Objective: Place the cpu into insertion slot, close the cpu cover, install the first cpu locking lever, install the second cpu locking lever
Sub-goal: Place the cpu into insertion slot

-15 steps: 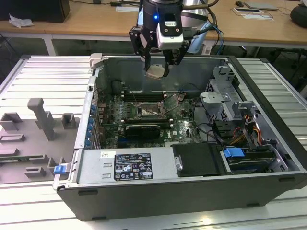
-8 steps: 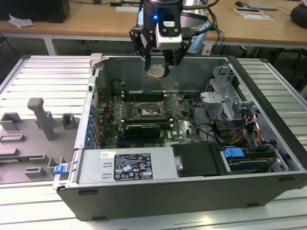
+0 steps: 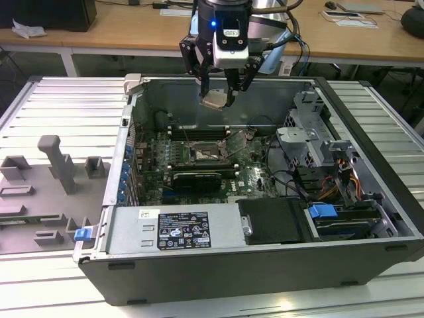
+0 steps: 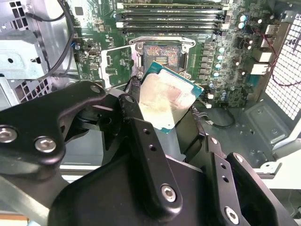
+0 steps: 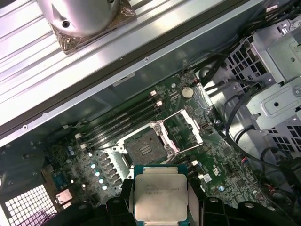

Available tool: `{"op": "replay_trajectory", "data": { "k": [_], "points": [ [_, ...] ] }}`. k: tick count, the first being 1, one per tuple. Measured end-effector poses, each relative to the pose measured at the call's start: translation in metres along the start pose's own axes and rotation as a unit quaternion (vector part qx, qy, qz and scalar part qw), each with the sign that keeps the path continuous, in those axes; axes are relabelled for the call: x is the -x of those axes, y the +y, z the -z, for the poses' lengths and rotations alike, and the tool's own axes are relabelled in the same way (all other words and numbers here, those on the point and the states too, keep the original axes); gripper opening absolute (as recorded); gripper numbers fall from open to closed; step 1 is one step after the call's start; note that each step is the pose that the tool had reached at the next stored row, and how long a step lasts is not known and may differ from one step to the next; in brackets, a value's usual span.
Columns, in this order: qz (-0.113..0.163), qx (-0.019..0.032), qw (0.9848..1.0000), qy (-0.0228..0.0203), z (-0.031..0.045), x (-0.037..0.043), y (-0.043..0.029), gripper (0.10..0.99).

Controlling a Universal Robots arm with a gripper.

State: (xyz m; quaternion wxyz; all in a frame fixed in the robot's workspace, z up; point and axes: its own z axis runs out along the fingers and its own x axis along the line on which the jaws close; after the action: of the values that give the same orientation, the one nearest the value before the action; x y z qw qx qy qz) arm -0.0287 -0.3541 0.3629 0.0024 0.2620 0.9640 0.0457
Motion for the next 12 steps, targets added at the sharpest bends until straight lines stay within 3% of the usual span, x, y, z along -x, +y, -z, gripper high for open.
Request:
{"op": "replay_trajectory", "data": {
  "k": [12],
  "points": [
    [-0.029, 0.0005, 0.9996, -0.0026, -0.0001, 0.0, 0.0, 0.545]
  ]
}}
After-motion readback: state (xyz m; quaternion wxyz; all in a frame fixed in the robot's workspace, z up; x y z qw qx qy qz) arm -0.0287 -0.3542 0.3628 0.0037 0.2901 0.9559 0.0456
